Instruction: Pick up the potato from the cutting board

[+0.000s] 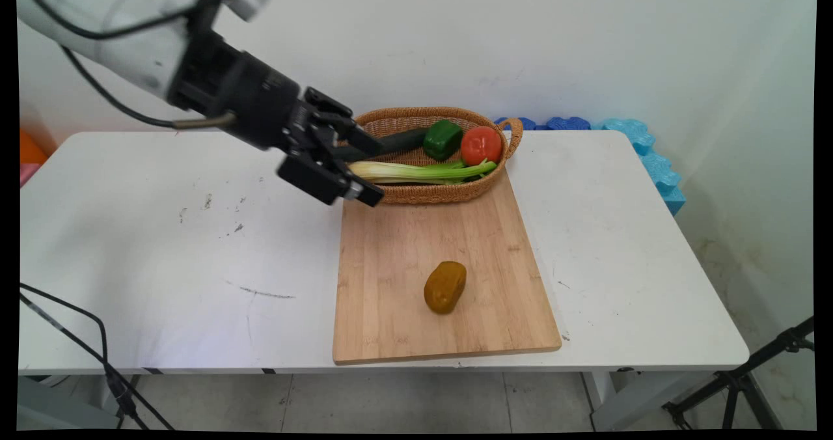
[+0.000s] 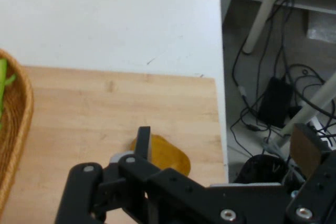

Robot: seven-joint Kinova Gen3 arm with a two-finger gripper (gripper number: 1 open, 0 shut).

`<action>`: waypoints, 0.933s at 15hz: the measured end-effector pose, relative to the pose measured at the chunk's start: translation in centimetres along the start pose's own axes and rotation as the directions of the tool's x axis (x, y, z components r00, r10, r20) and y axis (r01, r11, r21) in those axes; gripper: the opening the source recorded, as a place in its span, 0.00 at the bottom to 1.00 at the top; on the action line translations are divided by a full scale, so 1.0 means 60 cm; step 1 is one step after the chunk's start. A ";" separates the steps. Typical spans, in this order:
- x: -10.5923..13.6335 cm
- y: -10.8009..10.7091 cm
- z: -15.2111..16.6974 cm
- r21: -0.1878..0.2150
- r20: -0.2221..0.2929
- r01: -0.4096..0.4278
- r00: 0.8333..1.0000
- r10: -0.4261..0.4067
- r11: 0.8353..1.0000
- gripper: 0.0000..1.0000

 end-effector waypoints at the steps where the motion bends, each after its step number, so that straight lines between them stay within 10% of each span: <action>1: -0.002 -0.003 0.019 0.013 0.015 0.030 0.999 -0.030 0.999 1.00; 14: -0.039 0.003 0.211 0.175 0.131 0.340 0.922 -0.364 0.924 1.00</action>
